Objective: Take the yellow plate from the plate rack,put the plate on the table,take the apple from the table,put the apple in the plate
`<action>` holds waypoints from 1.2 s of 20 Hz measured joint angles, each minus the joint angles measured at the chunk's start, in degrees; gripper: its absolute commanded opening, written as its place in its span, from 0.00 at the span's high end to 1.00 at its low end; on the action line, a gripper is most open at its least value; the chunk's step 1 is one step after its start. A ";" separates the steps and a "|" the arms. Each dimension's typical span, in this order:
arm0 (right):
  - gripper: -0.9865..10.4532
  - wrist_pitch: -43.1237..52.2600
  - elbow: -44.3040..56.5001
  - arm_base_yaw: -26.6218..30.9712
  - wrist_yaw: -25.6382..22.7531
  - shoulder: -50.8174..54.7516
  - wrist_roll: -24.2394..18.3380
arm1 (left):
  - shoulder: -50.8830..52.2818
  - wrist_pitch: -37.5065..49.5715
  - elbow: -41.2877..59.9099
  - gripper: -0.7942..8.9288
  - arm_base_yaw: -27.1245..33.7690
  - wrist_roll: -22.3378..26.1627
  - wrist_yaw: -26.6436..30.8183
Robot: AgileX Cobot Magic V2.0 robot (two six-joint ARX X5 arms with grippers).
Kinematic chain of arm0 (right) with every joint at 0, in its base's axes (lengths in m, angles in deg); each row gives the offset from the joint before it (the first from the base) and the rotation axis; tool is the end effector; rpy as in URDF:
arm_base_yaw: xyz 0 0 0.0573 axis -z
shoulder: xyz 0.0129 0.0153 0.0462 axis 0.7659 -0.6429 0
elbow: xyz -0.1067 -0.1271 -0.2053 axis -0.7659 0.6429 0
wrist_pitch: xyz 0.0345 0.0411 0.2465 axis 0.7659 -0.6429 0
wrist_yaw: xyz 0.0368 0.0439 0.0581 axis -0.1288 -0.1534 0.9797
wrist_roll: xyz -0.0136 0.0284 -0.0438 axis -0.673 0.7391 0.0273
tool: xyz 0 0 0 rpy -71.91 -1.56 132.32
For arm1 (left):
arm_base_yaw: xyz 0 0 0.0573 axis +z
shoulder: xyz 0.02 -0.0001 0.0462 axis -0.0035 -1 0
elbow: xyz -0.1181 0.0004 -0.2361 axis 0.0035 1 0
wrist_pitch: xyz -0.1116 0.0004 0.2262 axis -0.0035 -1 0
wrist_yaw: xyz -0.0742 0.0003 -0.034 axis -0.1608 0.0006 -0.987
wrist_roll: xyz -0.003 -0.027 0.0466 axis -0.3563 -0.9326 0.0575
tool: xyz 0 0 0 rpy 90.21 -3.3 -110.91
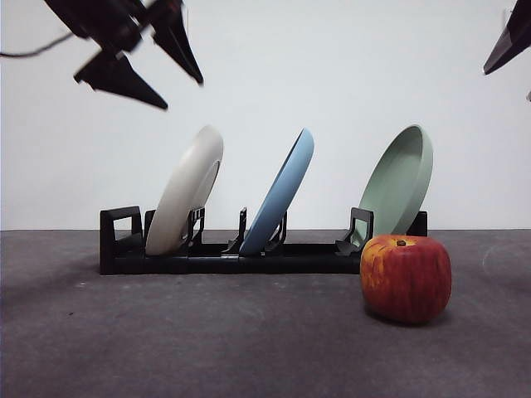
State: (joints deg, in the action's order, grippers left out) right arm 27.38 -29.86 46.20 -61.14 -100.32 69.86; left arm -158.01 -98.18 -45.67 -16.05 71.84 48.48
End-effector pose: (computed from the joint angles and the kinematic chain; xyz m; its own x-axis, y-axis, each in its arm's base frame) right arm 0.1777 0.0222 0.2858 0.7701 0.4108 -0.4880 -0.2769 0.9045 0.3244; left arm 0.3482 -0.1121 0.3232 0.5926 -0.5385 -0.5990 0.4150 0.8415 -0.3459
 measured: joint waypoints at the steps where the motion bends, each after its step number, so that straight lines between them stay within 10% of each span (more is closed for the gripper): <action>1: 0.67 -0.11 0.00 0.00 -0.02 0.00 -0.02 | -1.31 0.00 0.00 0.57 -0.70 0.31 0.87; 8: 0.67 -0.39 0.00 0.00 -0.02 0.00 -0.02 | -5.92 2.69 0.00 0.57 -2.95 0.92 2.43; 13: 0.67 -0.72 0.00 0.00 -0.02 0.00 -0.02 | -5.92 2.40 0.00 0.93 -3.13 1.81 -0.70; 24: 0.67 -0.74 -0.07 0.00 -0.04 0.00 0.00 | -4.70 -4.92 -6.43 0.93 -3.87 2.40 -2.54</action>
State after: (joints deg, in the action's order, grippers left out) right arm 26.64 -29.92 46.20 -61.18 -100.32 69.86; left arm -162.71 -103.09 -52.09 -19.92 74.25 45.95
